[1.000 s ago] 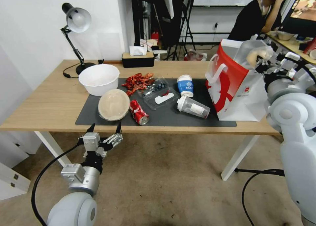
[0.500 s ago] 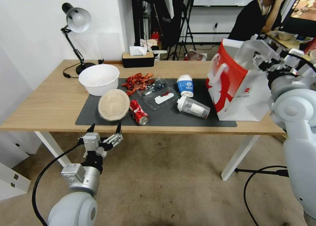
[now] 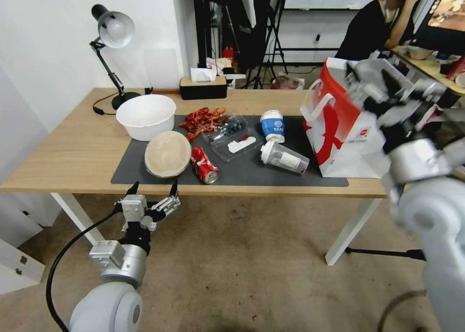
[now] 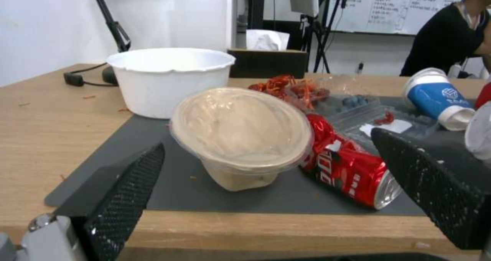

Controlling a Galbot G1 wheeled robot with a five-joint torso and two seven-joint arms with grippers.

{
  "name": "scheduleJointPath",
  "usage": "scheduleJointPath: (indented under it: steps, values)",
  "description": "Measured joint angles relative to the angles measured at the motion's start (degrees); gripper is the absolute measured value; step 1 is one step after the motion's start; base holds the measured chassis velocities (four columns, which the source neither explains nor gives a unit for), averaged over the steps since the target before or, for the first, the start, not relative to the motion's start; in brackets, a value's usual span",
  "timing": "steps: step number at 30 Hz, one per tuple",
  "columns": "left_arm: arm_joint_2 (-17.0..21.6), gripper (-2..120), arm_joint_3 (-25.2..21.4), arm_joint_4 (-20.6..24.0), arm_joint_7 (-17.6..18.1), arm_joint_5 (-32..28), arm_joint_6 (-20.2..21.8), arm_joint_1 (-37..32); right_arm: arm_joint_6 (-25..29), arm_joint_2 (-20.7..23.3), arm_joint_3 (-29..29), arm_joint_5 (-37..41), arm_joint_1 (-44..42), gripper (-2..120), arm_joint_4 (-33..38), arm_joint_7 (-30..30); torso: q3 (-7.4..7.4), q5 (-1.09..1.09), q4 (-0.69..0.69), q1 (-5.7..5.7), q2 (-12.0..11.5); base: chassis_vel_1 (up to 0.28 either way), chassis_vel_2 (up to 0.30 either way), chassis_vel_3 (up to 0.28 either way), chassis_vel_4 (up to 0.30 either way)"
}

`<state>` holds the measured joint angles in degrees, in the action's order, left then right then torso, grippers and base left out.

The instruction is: Pick up the trash from the table and place it into the takeout bag.

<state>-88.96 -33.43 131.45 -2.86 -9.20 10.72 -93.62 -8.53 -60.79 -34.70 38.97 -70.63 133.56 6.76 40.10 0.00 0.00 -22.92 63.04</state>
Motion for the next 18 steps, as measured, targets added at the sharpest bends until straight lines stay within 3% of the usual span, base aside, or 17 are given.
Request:
scheduleJointPath:
  steps: [2,6,8,18]
  values:
    - [0.16,100,-0.01,-0.24,0.01,-0.04,-0.2,0.02,1.54,-1.03,1.31,-7.6,-5.92,100,0.62,0.41,0.0,-0.01,0.0,0.01,0.0,0.0,0.0,0.0,0.0]
    - [0.24,100,-0.05,-0.46,0.02,-0.09,-0.35,0.08,3.02,-1.92,2.53,-11.97,-10.51,100,0.84,1.69,0.0,0.0,0.0,0.0,0.0,0.0,0.0,0.0,0.0]
    - [0.42,100,-0.22,-0.69,0.03,-0.21,-0.58,0.16,6.76,-3.1,4.12,-16.81,-15.45,100,-0.14,2.84,0.0,-0.01,0.01,0.0,0.0,0.0,0.0,0.0,0.0]
    - [0.74,100,-0.48,-1.37,0.14,-0.4,-1.02,0.46,15.64,-6.48,9.77,-25.48,-24.12,100,-6.56,8.76,0.0,0.01,0.01,0.0,-0.01,0.0,0.0,0.0,0.0]
